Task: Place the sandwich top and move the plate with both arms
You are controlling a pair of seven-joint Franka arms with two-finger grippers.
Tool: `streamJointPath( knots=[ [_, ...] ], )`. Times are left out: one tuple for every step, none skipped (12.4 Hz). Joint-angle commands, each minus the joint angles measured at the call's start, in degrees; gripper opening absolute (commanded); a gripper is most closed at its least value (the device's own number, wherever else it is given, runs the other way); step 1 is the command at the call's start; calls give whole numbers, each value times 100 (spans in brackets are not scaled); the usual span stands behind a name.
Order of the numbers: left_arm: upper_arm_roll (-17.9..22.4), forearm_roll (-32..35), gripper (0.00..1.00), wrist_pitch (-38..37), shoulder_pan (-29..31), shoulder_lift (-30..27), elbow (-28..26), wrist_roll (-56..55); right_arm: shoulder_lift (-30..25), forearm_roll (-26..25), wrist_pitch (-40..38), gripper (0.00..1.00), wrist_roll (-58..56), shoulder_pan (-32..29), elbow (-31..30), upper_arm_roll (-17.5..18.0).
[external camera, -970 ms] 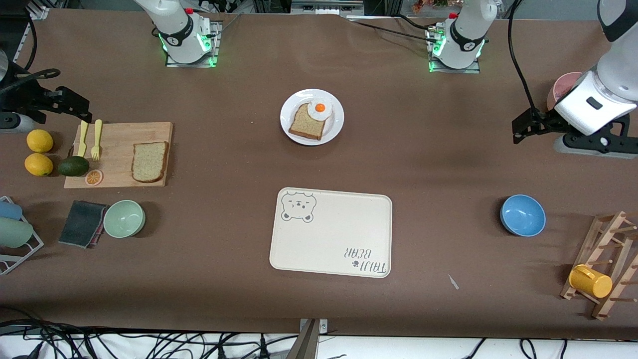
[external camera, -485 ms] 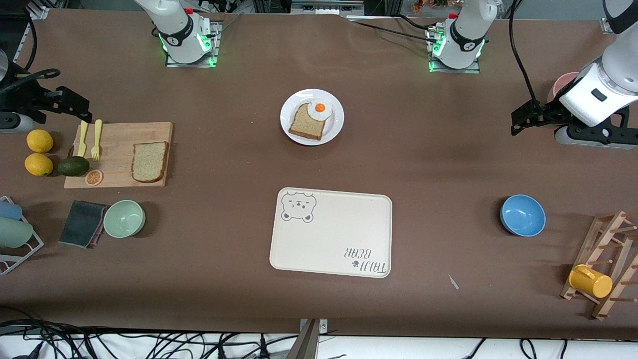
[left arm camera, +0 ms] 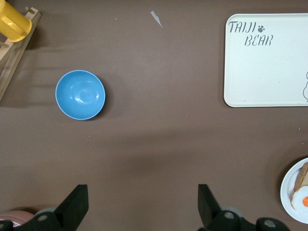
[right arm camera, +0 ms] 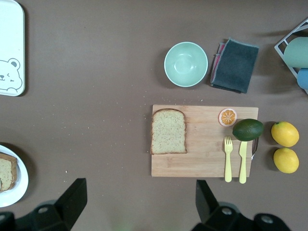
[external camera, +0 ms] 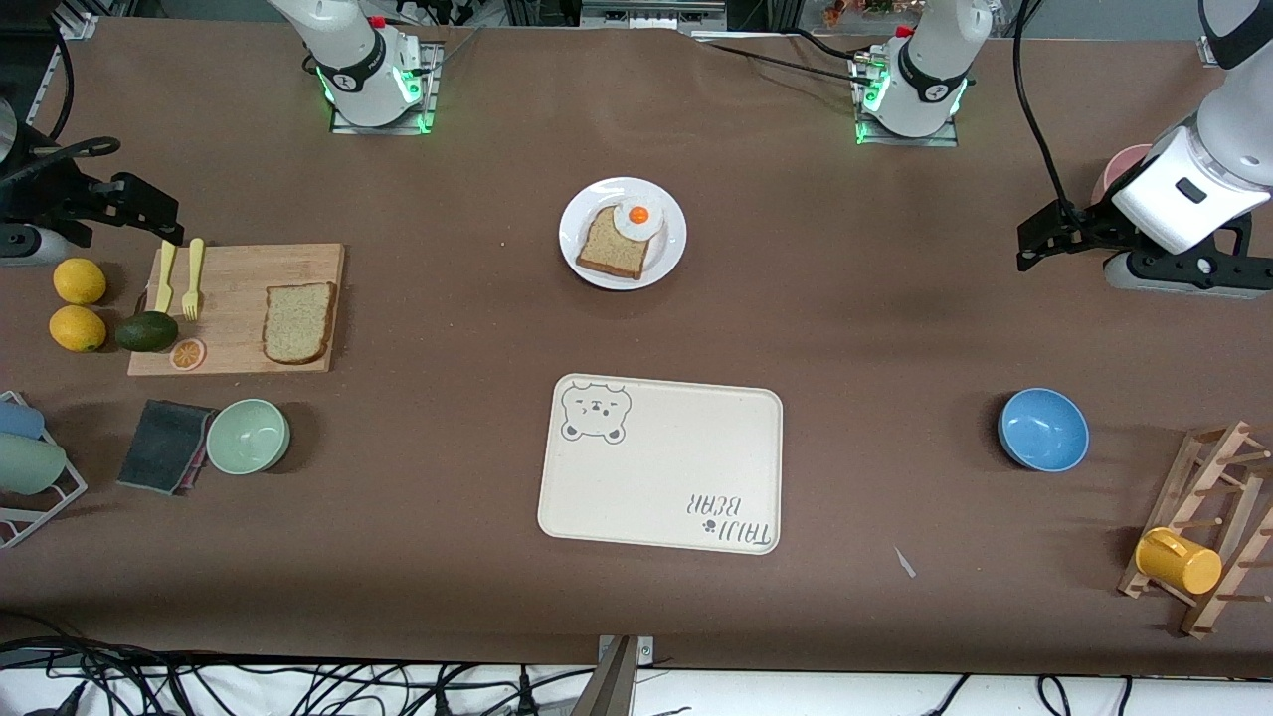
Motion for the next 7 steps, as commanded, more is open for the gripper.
streamJointPath(
  knots=[
    [62,-75,100,-17,-41,52,115,43,62,-23,-69,100,-5,35,157,-29],
    [62,-75,100,-8,-32,52,115,43,62,-23,-69,100,-49,27,157,-29],
    [62,-75,100,-8,-41,52,115,43,62,-23,-69,100,-110,27,157,-29],
    [62,-75,100,-8,-41,52,115,43,62,12,-69,100,-137,27,166,-38],
    [62,-75,100,-8,-41,52,115,43,62,13,-69,100,-137,18,166,-38],
    [62,-75,100,-17,-41,52,115,43,62,13,-69,100,-137,18,166,-38],
    [62,-75,100,-8,-41,52,115,43,71,39,-69,100,-137,18,166,-38]
  ],
)
